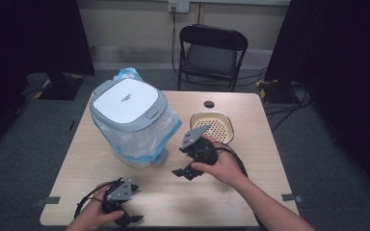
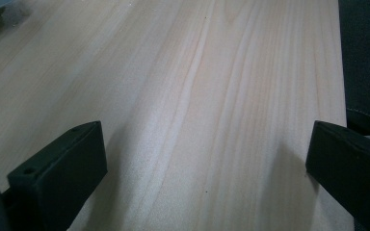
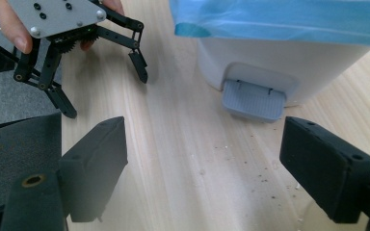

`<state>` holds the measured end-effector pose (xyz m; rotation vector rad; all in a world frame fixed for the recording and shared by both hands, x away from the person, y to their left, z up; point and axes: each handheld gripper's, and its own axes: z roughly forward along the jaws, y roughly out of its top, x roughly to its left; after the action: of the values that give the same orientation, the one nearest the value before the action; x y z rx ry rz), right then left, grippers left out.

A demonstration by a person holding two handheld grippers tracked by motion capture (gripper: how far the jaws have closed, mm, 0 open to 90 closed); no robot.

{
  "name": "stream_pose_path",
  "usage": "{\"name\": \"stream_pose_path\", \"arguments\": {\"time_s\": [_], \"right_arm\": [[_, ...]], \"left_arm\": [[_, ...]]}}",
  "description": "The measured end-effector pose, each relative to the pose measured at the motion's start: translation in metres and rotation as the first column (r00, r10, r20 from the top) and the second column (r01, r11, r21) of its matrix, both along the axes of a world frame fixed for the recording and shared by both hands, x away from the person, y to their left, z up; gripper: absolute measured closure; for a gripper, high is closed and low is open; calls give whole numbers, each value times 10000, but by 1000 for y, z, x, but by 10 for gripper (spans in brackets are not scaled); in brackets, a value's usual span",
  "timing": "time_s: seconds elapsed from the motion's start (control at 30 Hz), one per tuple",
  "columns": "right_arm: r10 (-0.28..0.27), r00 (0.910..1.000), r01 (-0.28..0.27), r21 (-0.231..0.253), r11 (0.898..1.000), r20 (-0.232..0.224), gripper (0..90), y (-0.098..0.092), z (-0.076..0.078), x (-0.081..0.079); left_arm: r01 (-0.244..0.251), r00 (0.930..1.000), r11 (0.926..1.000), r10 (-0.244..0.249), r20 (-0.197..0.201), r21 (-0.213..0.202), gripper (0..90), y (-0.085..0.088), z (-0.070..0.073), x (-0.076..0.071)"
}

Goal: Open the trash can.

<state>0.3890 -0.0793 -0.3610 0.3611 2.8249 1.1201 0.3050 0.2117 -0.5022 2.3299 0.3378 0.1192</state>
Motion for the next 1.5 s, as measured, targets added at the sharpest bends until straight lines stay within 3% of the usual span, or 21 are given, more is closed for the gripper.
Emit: {"name": "stream_pose_path", "arguments": {"time_s": [0.77,1.2,1.5], "right_arm": [[111,9999,-110,-62,9999,84,165,11,32,15],[223,9990,-233,260,9994,383,165,15,55,25],[256,9984,-266,187,9995,508,164,23,68,26]], "left_arm": [[57,10000,10000,-57,48,7,0,0,0,1],[175,9998,9998,-175,9,-26,1,0,0,2],[184,9998,9998,-184,30,-24,1,0,0,2]]}}
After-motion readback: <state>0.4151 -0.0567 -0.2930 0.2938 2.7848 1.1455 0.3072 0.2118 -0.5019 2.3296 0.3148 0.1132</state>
